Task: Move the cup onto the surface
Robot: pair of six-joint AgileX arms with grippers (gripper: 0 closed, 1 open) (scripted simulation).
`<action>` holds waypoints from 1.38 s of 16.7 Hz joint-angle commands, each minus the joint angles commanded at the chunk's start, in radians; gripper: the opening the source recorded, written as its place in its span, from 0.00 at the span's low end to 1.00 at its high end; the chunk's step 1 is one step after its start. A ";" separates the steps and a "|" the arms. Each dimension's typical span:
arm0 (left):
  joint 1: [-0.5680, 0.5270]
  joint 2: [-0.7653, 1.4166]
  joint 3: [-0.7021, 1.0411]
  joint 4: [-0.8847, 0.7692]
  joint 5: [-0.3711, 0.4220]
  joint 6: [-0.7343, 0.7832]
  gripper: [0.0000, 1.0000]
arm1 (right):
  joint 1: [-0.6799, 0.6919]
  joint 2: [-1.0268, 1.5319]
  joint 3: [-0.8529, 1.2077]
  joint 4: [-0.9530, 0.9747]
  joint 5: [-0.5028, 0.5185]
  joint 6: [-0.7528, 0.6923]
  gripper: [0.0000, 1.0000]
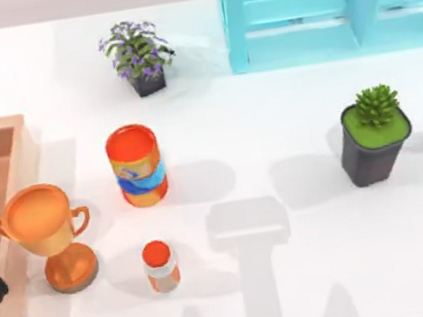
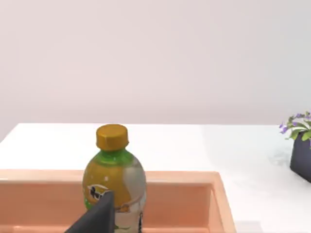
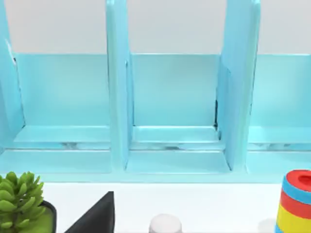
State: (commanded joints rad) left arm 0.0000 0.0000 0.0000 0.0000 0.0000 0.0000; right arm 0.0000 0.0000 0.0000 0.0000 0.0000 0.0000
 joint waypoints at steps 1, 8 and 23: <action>0.000 0.000 0.000 0.000 0.000 0.000 1.00 | 0.000 0.000 0.000 0.000 0.000 0.000 1.00; 0.046 0.224 0.214 -0.211 -0.001 0.050 1.00 | 0.000 0.000 0.000 0.000 0.000 0.000 1.00; 0.215 1.497 1.232 -1.177 -0.003 0.233 1.00 | 0.000 0.000 0.000 0.000 0.000 0.000 1.00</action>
State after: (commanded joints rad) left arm 0.2149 1.4973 1.2319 -1.1772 -0.0034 0.2335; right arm 0.0000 0.0000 0.0000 0.0000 0.0000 0.0000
